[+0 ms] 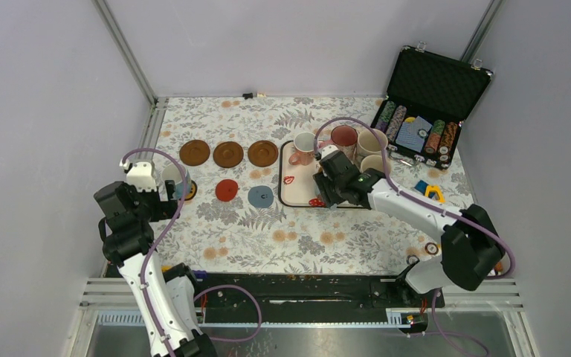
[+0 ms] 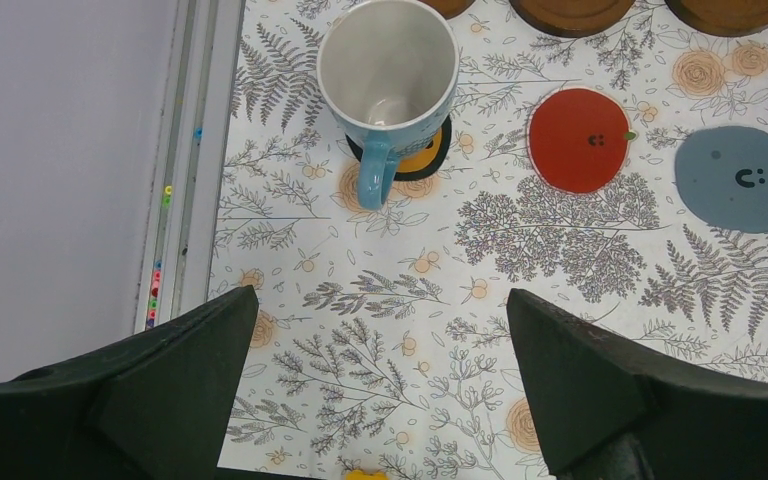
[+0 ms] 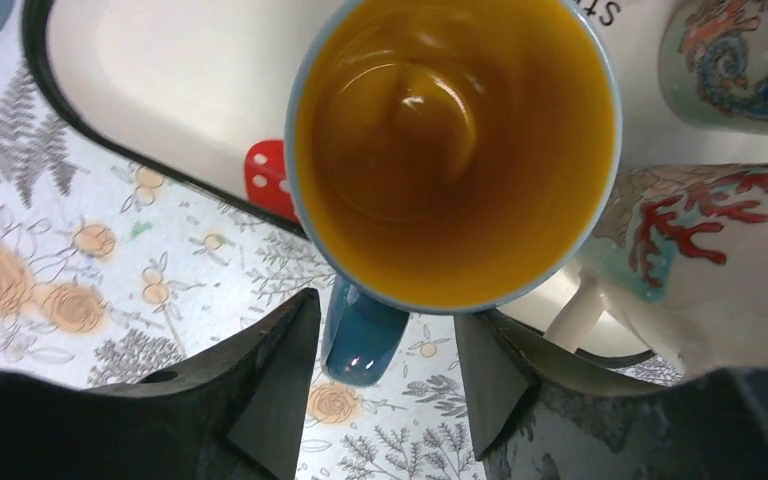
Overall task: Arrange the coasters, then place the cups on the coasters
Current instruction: Pick up the cup from the tray.
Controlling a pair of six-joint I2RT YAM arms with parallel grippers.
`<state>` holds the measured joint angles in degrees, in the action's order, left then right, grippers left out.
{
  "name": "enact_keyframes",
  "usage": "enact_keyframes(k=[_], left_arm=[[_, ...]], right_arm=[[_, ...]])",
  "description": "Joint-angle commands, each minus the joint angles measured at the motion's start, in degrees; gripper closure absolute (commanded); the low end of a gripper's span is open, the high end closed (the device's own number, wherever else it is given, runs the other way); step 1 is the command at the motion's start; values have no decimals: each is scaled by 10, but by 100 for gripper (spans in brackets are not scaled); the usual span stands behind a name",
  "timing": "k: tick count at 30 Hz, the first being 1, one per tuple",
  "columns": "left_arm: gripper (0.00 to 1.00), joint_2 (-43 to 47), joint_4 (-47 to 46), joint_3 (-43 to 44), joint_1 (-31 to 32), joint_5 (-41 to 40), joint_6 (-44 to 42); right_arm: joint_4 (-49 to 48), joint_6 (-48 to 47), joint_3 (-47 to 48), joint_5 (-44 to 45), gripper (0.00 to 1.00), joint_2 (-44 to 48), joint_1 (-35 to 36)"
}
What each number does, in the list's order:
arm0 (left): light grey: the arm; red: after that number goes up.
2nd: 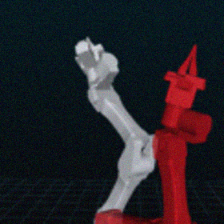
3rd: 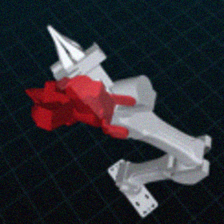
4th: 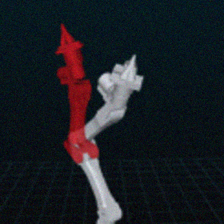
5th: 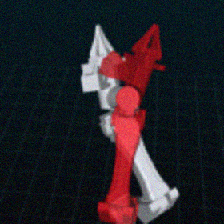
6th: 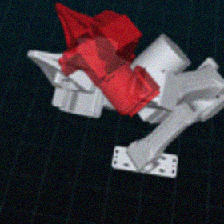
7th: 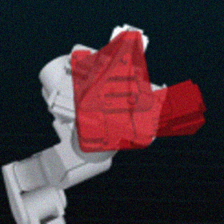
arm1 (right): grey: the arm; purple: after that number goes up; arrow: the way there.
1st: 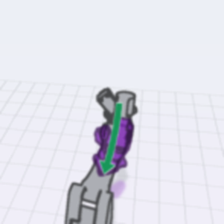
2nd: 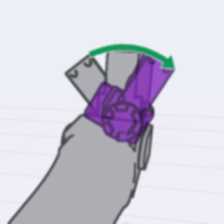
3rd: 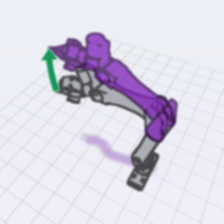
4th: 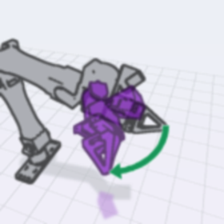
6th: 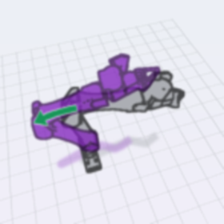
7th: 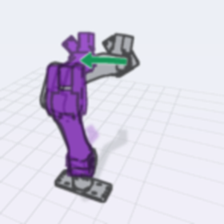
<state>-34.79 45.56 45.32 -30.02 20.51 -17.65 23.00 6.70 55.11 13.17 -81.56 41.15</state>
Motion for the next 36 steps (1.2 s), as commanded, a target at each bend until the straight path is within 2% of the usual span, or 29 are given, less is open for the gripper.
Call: enact_keyframes(k=[1,4,7,9,11,12,18,21,26,32,34,36], left_arm=[[1,9,-16,-1,-10,29,-8],[1,8,-15,-1,-14,31,-10],[1,8,-15,-1,-17,33,-10],[1,8,-14,0,-20,35,-11],[1,6,-14,0,-22,37,-11],[1,6,-15,0,-22,37,-12],[1,1,-14,-1,-24,42,-12],[1,0,-14,0,-24,42,-13],[1,-2,-13,1,-25,40,-12],[1,-1,-13,0,-27,39,-12],[1,1,-13,0,-29,39,-12],[1,2,-13,1,-31,39,-12]], right_arm=[[15,-7,52,35,40,-40,-10],[36,-6,78,33,41,-71,-10],[56,-9,94,18,49,-100,-11],[69,-15,102,-16,67,-109,-10],[80,-25,111,-46,92,-102,-11],[95,-30,120,-56,100,-95,-10],[146,-64,191,-99,100,-11,-10],[179,-88,260,-130,100,9,-9],[210,-87,383,-160,100,-41,4],[258,-63,566,-188,100,-177,30],[244,-36,557,-206,100,-182,32],[184,-31,504,-200,100,-161,37]])
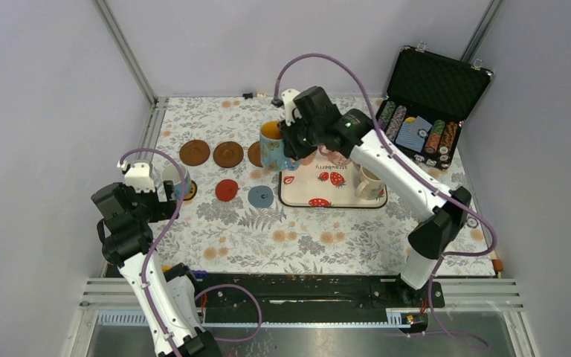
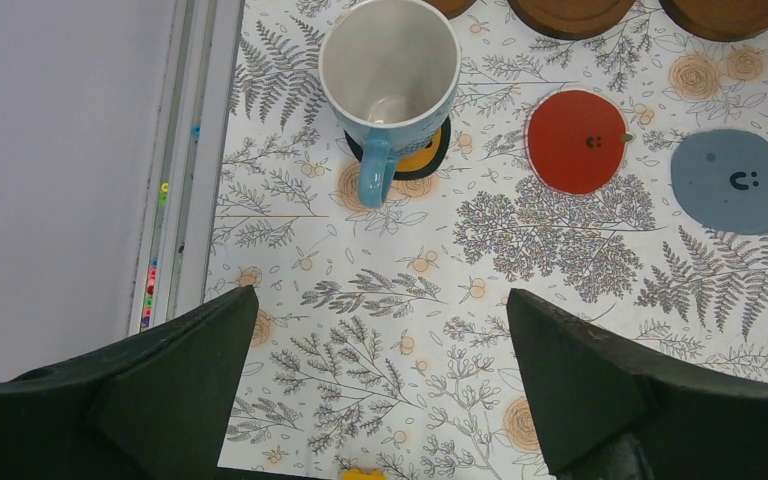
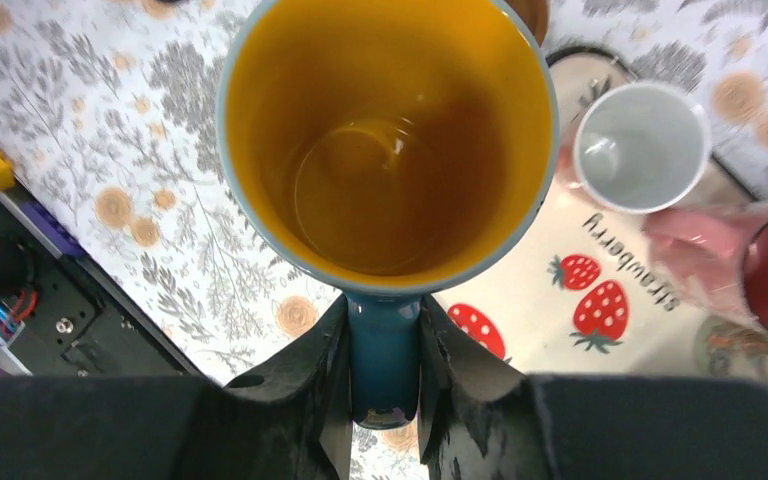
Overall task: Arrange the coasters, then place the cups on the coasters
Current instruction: Pick up the cup from the tray, then place the cup at the center of the board.
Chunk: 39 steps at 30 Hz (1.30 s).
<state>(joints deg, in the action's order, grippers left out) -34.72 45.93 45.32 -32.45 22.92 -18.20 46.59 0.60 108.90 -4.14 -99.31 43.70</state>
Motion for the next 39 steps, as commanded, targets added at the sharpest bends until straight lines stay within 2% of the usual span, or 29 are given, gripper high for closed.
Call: enact_keyframes(k=[1,7,10,14,16,19,22,25,27,30,33,39], left_arm=[[1,3,-17,1,-7,14,-6],[1,18,-21,1,-7,10,-4],[1,24,-25,-2,-8,6,-1],[1,17,-26,-1,-9,1,2],[1,13,-26,0,-11,2,4],[1,11,-28,0,-10,5,5],[1,11,-28,0,-11,10,5],[1,12,-29,-2,-11,8,5],[1,12,-29,-2,-12,4,5],[1,14,-30,-3,-13,4,5],[1,20,-32,-4,-13,6,4],[1,21,-33,-7,-15,4,4]], right_arm=[[-70,21,-48,-15,100,23,19],[-45,-1,65,-1,100,-62,31],[-27,-3,177,10,100,-155,39],[25,-40,394,24,100,-303,52],[8,-69,459,37,100,-353,61],[-102,-134,412,72,100,-360,80],[-214,-148,348,63,100,-354,82],[-192,-136,431,69,100,-408,84],[-154,-109,439,91,100,-410,85],[-134,-50,325,80,100,-340,86],[-150,-44,196,71,100,-267,103],[-165,-42,87,118,100,-203,116]])
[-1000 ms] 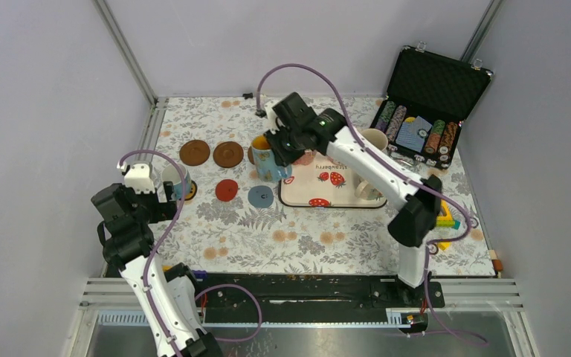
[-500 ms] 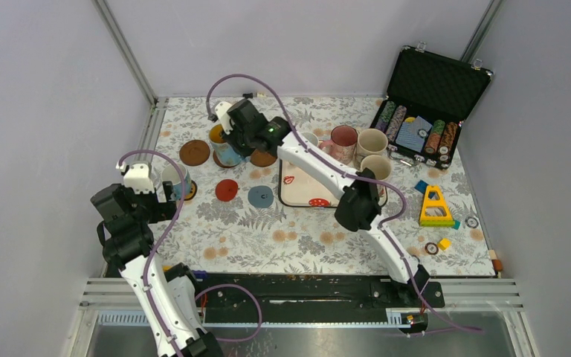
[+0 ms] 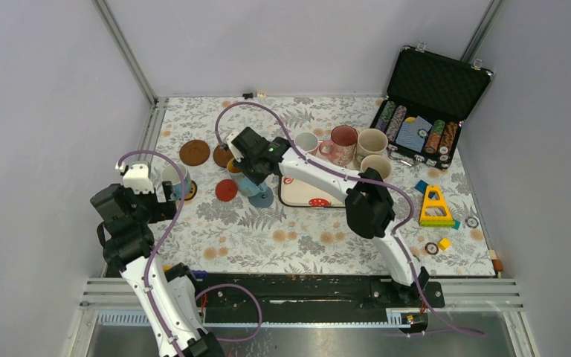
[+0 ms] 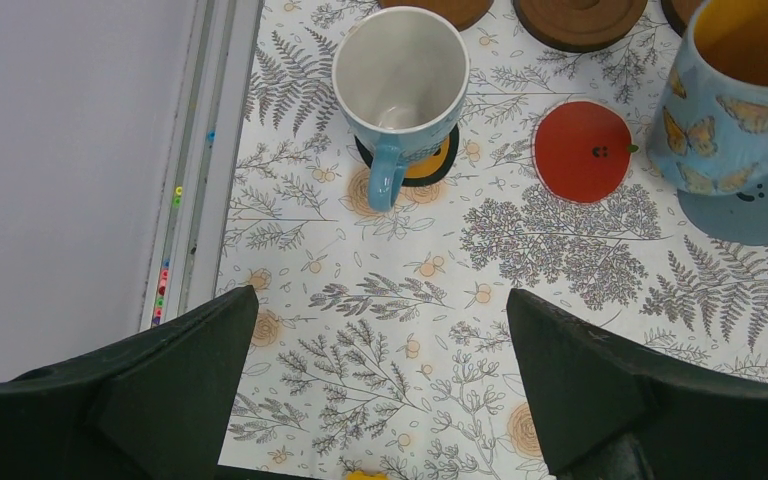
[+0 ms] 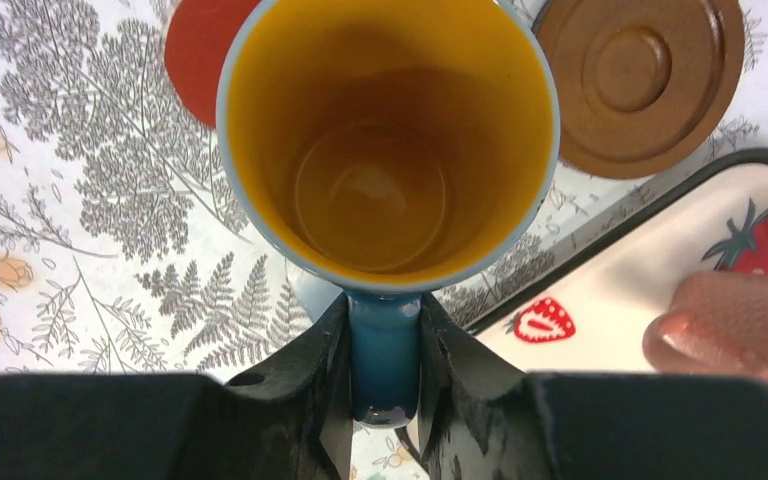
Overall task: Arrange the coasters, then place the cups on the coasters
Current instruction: Place the cup at the center of the board.
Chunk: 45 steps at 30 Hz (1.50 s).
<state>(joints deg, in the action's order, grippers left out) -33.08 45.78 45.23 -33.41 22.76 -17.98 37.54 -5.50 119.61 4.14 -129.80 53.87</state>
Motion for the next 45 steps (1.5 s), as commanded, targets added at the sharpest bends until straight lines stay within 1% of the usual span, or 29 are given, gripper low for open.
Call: enact_keyframes(k=[1,4,7,9,13,15,17,21,23,24,26,28,32,34,36,37,40,41,43,45], left_arm=[[1,2,-30,-5,-6,6,1],[1,-1,-27,-3,-7,7,1],[1,4,-27,-4,-9,8,-1],[1,5,-28,-5,-10,10,-2],[1,4,-26,-5,-11,14,-2],[1,5,-26,-5,-1,16,-3],[1,5,-26,-5,-12,17,-3],[1,5,-23,-4,-12,19,-5],[1,8,-23,-4,-12,19,-5],[1,10,-24,-5,-12,19,-5],[1,9,-24,-5,-13,20,-6],[1,7,-24,-4,-14,21,-6],[1,6,-22,-4,-15,21,-6],[1,9,-22,-4,-18,21,-6],[1,12,-22,-5,-22,24,-7],[1,13,-22,-5,-24,25,-8],[1,13,-22,-5,-27,28,-8],[1,12,-21,-5,-28,28,-8],[1,11,-21,-5,-28,30,-9],[1,12,-21,-5,-29,29,-9]], right_arm=[[-75,23,-34,38,100,112,15],[-89,41,-88,30,100,145,15],[-68,51,-107,38,100,161,17],[-68,51,-143,36,100,196,19],[-118,35,-275,41,100,301,35],[-126,27,-329,39,100,346,40],[-130,36,-382,32,100,383,42],[-199,28,-507,-20,100,446,49],[-230,21,-549,-60,100,468,55],[-239,17,-562,-76,100,475,60],[-252,1,-579,-81,100,477,75],[-267,-3,-591,-66,100,462,88],[-283,19,-589,-56,100,417,91],[-293,27,-589,-28,100,405,91],[-294,30,-582,10,92,394,91],[-290,31,-577,23,86,387,91],[-257,34,-564,-1,66,382,91],[-247,35,-561,-10,61,382,92],[-235,35,-555,13,57,375,93],[-217,38,-535,67,59,349,92]])
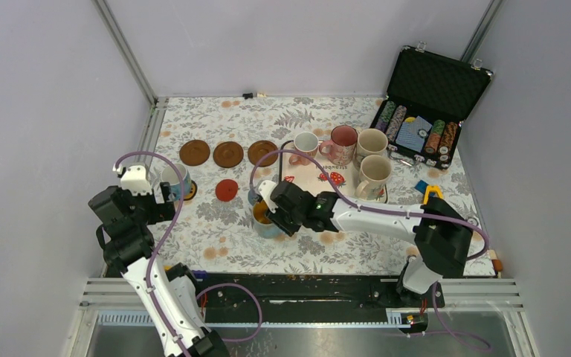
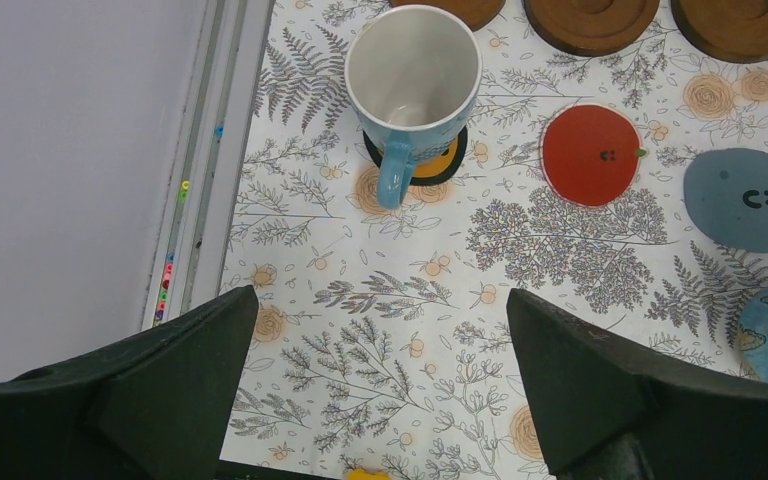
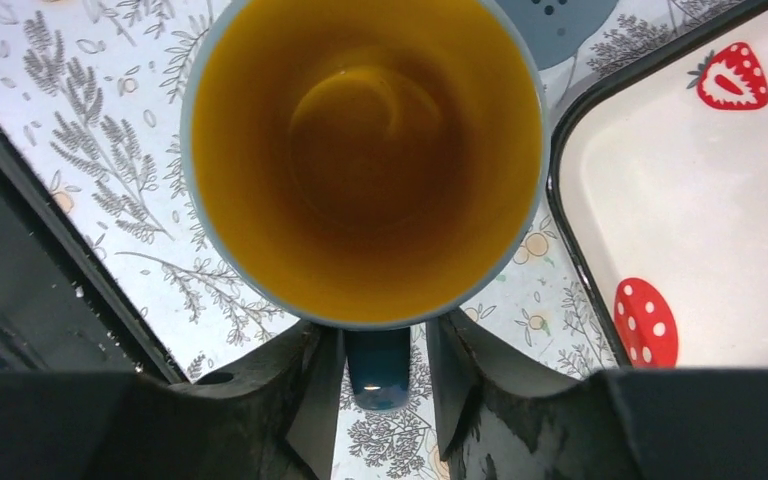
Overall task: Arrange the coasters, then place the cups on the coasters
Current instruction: Place the cup at the center of the board.
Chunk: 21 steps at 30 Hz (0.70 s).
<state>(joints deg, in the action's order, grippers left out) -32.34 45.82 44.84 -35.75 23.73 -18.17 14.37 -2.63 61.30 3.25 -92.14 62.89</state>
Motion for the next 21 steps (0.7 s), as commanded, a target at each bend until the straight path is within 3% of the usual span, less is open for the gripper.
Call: enact_keyframes(k=[1,21], left_arm=[[1,7,-21,-1,-5,19,-7],[1,11,-16,0,-27,33,-13]], right_arm=[[23,11,61,93,60,-43,1],[104,85,198,105,61,-150,-32]])
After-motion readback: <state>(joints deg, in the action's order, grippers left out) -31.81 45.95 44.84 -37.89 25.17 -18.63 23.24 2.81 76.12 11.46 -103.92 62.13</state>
